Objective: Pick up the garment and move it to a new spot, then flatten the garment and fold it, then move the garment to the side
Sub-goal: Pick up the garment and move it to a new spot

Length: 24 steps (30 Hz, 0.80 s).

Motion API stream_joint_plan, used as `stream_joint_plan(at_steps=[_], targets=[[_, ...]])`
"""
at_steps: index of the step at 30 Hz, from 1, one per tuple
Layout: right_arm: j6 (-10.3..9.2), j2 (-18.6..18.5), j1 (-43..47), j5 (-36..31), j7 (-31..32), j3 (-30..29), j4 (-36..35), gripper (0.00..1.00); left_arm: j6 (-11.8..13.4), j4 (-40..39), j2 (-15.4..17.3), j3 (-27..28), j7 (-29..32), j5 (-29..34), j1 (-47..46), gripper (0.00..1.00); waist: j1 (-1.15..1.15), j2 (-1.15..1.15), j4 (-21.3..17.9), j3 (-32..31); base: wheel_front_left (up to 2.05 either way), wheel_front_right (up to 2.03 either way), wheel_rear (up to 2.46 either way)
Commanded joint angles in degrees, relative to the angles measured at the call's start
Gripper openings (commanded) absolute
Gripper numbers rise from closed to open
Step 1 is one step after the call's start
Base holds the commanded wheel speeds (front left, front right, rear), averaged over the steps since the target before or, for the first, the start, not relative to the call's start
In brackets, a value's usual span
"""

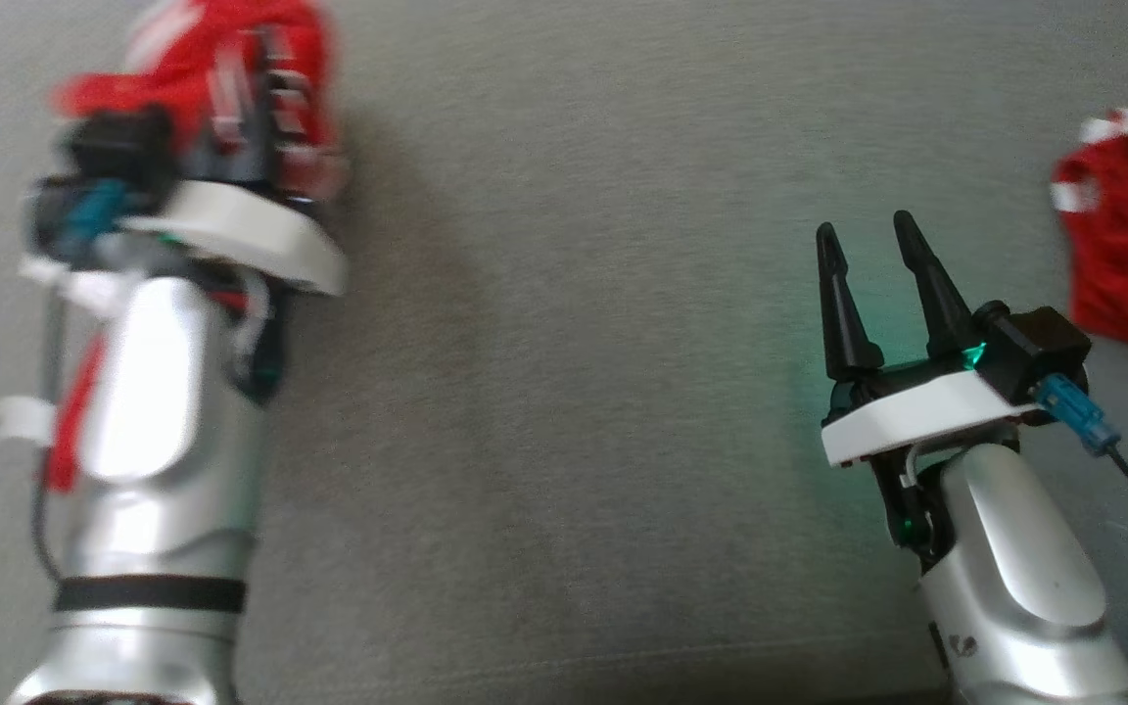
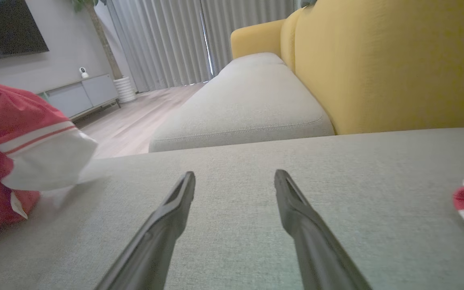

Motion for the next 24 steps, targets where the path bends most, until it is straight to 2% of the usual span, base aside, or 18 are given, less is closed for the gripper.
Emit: stream_joint_plan(at_steps=[1,5,9,12,15,16,19,24], targets=[[0.37,0.34,-0.09,0.45,-0.61,1.26,-2.09,1.00,-0.16,-2.62,0.79,-0.42,-0.29,-0.07,-1.93,0.00,0.00,0.00,-3.54,-1.60,0.00,0.00,0.00],[0.37,0.34,0.71,1.10,-0.62,1.39,-2.93,1.00,-0.36,-3.88,-0.22,-6.74,-0.29,-2.31,-1.41,0.00,0.00,0.00,-7.15,-1.85,0.00,0.00,0.00],[0.37,0.34,1.27,1.77,-0.62,1.67,-3.48,1.00,0.02,-5.85,-0.32,-16.09,-0.29,-8.02,-0.56,0.00,0.00,0.00,-10.14,-1.96,0.00,0.00,0.00],[0.37,0.34,1.66,2.20,-0.63,1.84,-3.75,1.00,2.35,-7.12,-0.33,-21.65,-0.29,-11.86,-0.11,0.00,0.00,0.00,-11.47,-1.84,0.00,0.00,0.00],[0.37,0.34,1.99,2.26,-0.63,1.72,-3.99,1.00,5.04,-7.06,-0.33,-24.84,-0.29,-13.72,0.41,0.00,0.00,0.00,-11.84,-1.73,0.00,0.00,0.00],[0.37,0.34,2.07,2.23,-0.63,1.61,-4.05,1.00,6.09,-6.69,-0.33,-25.14,-0.29,-13.77,0.69,0.09,0.00,0.00,-11.79,-1.69,0.00,0.00,0.00],[0.37,0.34,2.28,2.12,-0.63,1.07,-4.25,1.00,8.66,-5.23,-0.34,-24.37,-0.29,-12.78,1.98,1.00,0.00,0.00,-10.94,-1.79,0.00,0.00,0.00],[0.37,0.34,2.52,1.95,-0.63,0.75,-4.39,1.00,11.04,-5.24,-0.02,-19.77,-0.29,-11.13,6.12,1.00,0.00,0.00,-7.99,-2.35,0.00,0.00,0.00]])
